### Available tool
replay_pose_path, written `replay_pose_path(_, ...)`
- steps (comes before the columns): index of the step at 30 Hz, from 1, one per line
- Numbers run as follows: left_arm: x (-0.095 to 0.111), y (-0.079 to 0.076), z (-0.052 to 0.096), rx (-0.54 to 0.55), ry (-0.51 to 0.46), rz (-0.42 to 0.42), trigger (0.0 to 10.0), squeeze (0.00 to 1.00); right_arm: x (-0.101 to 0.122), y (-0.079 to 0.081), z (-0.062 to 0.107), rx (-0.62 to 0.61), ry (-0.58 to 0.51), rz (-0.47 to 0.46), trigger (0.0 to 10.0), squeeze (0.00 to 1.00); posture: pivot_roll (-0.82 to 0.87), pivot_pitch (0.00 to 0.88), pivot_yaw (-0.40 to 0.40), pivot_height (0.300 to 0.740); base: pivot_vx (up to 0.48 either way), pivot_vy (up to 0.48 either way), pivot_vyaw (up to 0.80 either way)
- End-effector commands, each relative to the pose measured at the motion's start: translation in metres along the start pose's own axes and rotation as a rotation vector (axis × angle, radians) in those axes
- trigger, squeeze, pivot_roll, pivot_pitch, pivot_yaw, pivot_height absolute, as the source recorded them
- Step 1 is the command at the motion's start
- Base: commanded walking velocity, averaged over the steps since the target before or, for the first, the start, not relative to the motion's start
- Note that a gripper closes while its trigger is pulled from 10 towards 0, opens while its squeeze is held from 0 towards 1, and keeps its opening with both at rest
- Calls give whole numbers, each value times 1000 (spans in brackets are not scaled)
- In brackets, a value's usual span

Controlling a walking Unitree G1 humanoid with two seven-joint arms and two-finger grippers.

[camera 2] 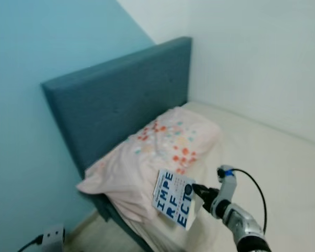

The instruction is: Clean up the room

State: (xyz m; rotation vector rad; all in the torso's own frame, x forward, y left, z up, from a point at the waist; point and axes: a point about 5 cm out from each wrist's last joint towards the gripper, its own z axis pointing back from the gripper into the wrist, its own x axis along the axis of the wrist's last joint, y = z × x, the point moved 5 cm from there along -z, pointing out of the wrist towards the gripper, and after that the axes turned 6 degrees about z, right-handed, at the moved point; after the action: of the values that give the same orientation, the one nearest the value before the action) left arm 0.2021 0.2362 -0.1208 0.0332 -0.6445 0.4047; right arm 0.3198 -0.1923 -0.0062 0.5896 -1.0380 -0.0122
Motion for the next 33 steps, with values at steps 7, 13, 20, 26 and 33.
replay_pose_path(7,-2,6,1,8,15,-33,10000,0,-6,10,13,146,30,-61,10000,0,42,0,-32,740,0,0,0)
replay_pose_path(13,-6,9,2,9,21,-49,10000,0,-10,9,14,143,13,-121,10000,0,40,0,-19,725,0,0,0)
replay_pose_path(20,-11,20,5,31,29,-60,10000,0,-9,38,5,287,30,-107,10000,0,59,24,-15,690,0,0,0)
replay_pose_path(26,-13,30,7,46,29,-63,10000,0,-2,17,-2,143,65,-9,10000,0,76,62,-5,660,0,0,0)
replay_pose_path(33,-14,42,10,54,23,-69,10000,0,8,11,-5,87,46,50,10000,0,110,126,13,630,0,0,0)
